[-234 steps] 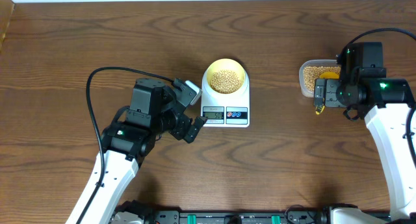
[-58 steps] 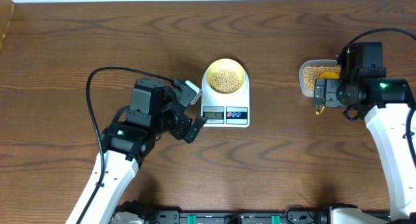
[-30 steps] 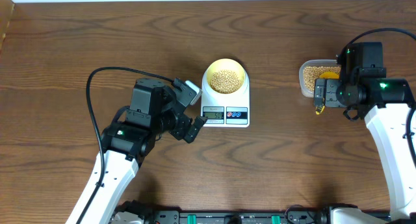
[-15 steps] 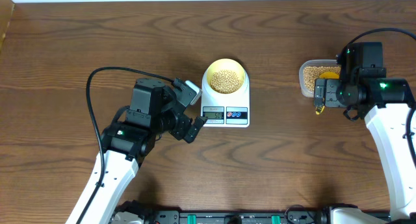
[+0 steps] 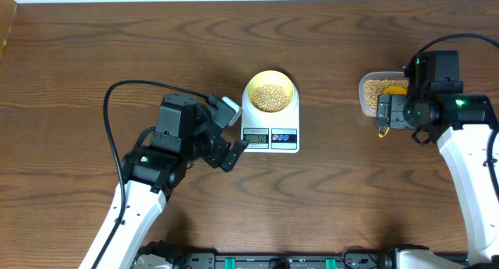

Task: Scoop item into bowl and weigh 50g on scale

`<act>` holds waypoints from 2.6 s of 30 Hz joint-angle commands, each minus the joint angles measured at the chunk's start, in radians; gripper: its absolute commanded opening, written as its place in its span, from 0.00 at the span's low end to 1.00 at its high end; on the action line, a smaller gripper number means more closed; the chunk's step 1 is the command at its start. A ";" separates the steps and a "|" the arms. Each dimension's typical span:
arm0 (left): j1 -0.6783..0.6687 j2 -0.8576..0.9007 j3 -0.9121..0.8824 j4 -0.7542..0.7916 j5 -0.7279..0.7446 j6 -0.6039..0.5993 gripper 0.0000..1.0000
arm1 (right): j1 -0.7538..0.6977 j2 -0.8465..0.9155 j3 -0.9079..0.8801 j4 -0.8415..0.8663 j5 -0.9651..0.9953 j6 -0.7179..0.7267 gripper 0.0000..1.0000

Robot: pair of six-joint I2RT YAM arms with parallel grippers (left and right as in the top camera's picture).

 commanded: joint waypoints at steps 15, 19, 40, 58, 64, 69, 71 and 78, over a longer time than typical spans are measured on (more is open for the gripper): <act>0.004 -0.018 0.002 -0.023 0.014 -0.010 0.98 | 0.004 -0.011 0.009 -0.001 0.019 -0.016 0.99; 0.005 -0.039 -0.008 -0.014 0.050 -0.078 0.98 | 0.004 -0.011 0.009 -0.001 0.019 -0.016 0.99; 0.002 -0.396 -0.507 0.409 -0.026 -0.395 0.98 | 0.004 -0.011 0.009 -0.001 0.019 -0.016 0.99; 0.004 -0.737 -0.658 0.489 -0.137 -0.406 0.98 | 0.004 -0.011 0.009 -0.001 0.019 -0.016 0.99; 0.027 -0.816 -0.694 0.566 -0.191 -0.407 0.98 | 0.004 -0.011 0.009 -0.001 0.019 -0.016 0.99; 0.081 -0.918 -0.762 0.641 -0.190 -0.419 0.98 | 0.003 -0.011 0.009 -0.001 0.019 -0.016 0.99; 0.111 -0.963 -0.782 0.642 -0.190 -0.443 0.98 | 0.005 -0.011 0.009 -0.001 0.019 -0.016 0.99; 0.190 -1.070 -0.816 0.637 -0.190 -0.490 0.98 | 0.004 -0.011 0.009 -0.001 0.019 -0.016 0.99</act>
